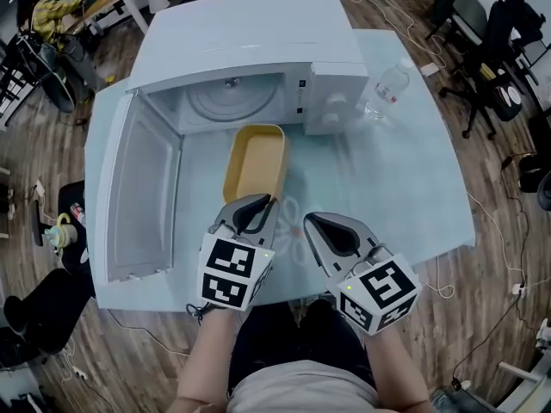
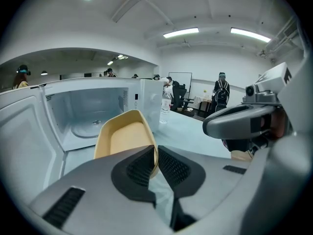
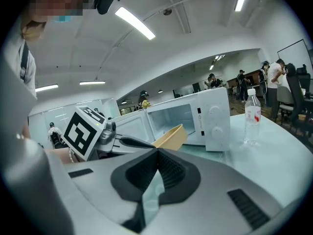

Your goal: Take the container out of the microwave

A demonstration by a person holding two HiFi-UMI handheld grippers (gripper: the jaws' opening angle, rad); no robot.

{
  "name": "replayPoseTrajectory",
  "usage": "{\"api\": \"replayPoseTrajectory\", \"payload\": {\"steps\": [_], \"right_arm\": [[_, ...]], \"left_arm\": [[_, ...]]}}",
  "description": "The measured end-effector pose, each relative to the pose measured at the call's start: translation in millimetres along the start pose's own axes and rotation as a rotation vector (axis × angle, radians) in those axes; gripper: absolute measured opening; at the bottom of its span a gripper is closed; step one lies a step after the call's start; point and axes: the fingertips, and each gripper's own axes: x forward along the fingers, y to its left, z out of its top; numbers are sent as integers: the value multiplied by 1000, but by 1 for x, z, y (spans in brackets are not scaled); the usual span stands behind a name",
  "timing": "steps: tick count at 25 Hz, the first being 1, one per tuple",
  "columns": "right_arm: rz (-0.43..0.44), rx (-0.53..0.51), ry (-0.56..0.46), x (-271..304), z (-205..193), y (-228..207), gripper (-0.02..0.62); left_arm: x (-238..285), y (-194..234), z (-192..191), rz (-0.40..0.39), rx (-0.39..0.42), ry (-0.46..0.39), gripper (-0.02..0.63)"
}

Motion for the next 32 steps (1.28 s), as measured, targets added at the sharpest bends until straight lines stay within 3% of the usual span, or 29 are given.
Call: {"api": "replayPoseTrajectory", "payload": {"steps": [8, 14, 20, 25, 32], "right_arm": [[42, -1, -18, -44, -15, 11, 11], [134, -107, -88, -64, 0, 39, 9], [206, -59, -154, -90, 18, 57, 9], [223, -128, -207, -109, 42, 71, 9], [206, -158, -230, -122, 49, 72, 9]], "left_arm": [[-39, -48, 6, 50, 29, -27, 37], [-73, -62, 13, 114, 29, -64, 37], [-98, -96, 12, 81, 21, -123, 37], [-124, -107, 22, 125, 51, -168, 37], [-143, -119, 43, 93, 14, -261, 37]]}}
